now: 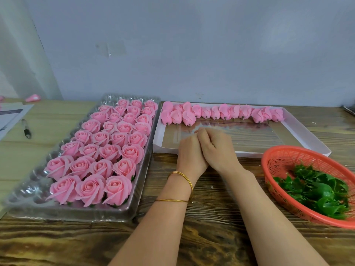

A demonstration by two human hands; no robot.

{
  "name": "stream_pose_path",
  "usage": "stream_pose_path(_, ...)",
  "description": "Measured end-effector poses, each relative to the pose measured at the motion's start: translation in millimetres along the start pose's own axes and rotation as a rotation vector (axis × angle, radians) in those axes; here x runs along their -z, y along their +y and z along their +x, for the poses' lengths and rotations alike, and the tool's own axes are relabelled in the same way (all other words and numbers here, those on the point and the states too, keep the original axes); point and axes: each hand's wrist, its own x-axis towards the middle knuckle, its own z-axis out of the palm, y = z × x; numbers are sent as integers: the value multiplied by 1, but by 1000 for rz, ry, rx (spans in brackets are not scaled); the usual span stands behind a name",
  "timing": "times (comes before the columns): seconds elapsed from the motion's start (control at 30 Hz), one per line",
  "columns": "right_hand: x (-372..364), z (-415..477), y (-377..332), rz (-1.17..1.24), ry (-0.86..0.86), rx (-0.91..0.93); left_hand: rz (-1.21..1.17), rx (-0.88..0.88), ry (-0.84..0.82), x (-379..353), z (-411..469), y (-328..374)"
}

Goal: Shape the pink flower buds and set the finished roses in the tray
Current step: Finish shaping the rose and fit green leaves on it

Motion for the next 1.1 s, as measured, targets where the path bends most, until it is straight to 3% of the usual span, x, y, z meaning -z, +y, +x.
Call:
stream_pose_path(0.3, 3, -1, -4, 58, -105, 52, -89, 1, 60, 3, -1, 2)
stream_pose_path(0.57, 2, -3, -2, 101, -186, -39, -178, -12, 53, 6, 0, 4)
stream_pose_path(0.67, 3, -3, -4, 243, -135, -91, -207, 57, 45, 6, 2, 5)
stream_pose_path(0.87, 12, 5, -6, 634, 34, -280, -493, 196, 157, 13, 5, 5)
stream_pose_path(1.1, 17, 9, -5, 739, -21, -382, -618, 230, 158, 15, 5, 3)
